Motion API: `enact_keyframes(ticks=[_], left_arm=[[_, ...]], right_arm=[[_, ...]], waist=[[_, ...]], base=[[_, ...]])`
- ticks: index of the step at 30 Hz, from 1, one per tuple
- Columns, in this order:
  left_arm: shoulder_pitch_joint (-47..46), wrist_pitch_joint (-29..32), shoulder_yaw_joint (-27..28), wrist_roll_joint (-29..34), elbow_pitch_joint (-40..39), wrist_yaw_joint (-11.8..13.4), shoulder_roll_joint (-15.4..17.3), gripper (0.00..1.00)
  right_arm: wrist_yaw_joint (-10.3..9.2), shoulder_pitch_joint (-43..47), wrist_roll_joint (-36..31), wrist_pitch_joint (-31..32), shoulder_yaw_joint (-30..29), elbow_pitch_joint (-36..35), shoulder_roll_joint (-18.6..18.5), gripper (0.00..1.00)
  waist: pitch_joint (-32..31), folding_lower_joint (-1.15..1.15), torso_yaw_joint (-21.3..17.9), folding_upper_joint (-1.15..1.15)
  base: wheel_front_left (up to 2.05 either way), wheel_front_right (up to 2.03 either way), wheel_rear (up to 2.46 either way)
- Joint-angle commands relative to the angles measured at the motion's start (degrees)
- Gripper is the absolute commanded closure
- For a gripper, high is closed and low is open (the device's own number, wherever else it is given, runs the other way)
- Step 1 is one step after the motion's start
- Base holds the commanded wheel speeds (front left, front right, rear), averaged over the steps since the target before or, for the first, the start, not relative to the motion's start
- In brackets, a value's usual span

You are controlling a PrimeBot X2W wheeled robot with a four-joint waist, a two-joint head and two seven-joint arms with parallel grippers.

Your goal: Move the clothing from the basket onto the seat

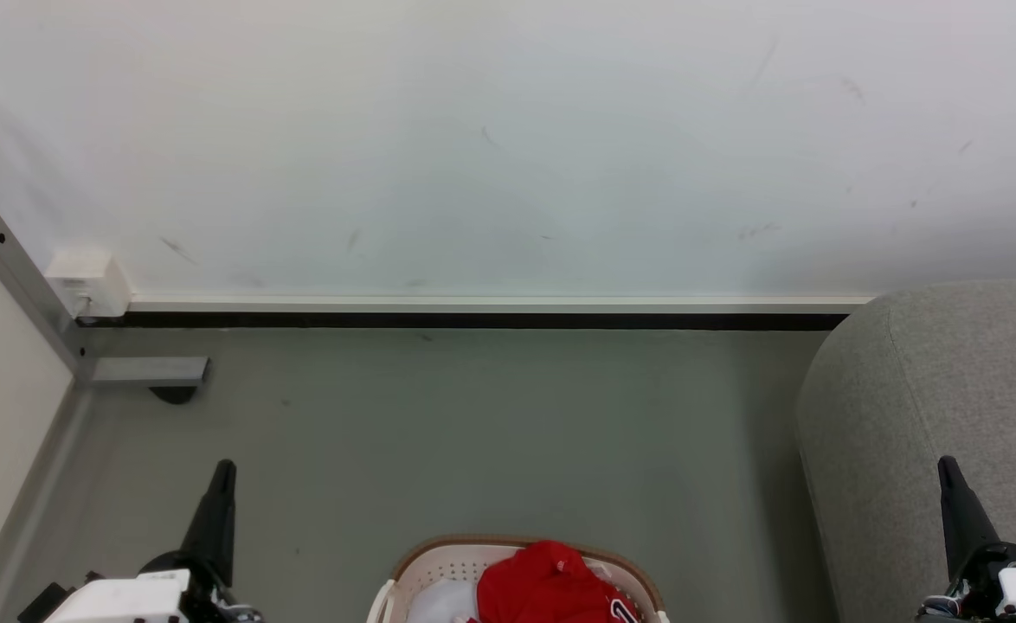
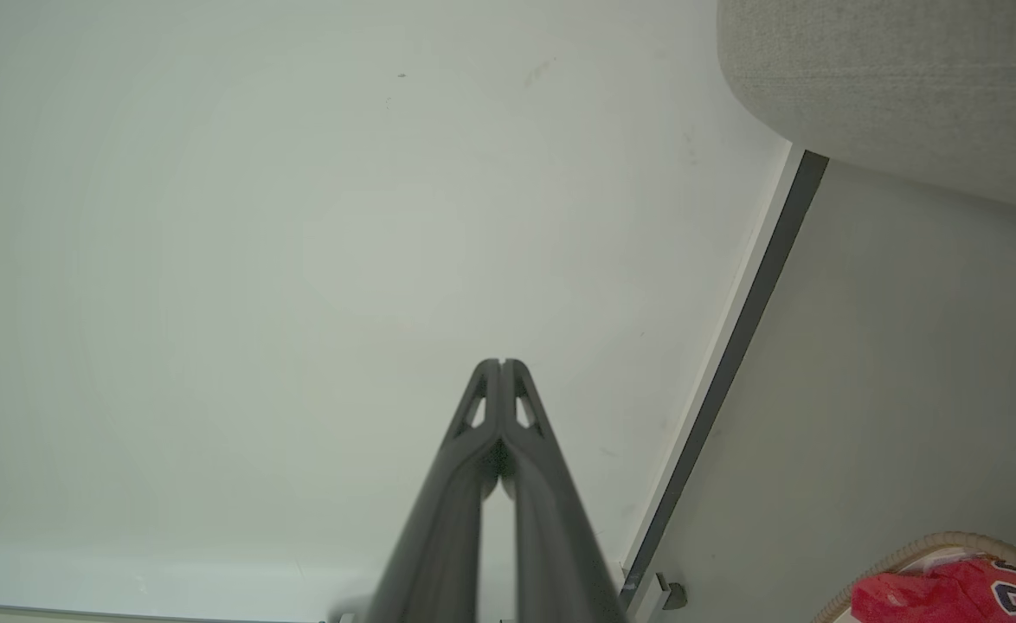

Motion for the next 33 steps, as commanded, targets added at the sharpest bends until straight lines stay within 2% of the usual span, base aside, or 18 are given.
enact_keyframes(ticks=[1, 33], left_arm=[[-0.3, 0.2, 0.0, -0.7, -0.1, 0.0, 0.5, 1.0], [-0.3, 0.2, 0.0, -0.7, -0.1, 0.0, 0.5, 1.0]], right_arm=[[-0.15, -0.4, -0.4, 0.1, -0.2, -0.3, 0.0, 1.0], [-0.15, -0.4, -0.4, 0.1, -0.2, -0.3, 0.0, 1.0]], waist=[[0.0, 0.0, 0.0, 0.0], [0.0, 0.0, 0.0, 0.0]], base=[[0.0, 0.0, 0.0], [0.0, 0.0, 0.0]])
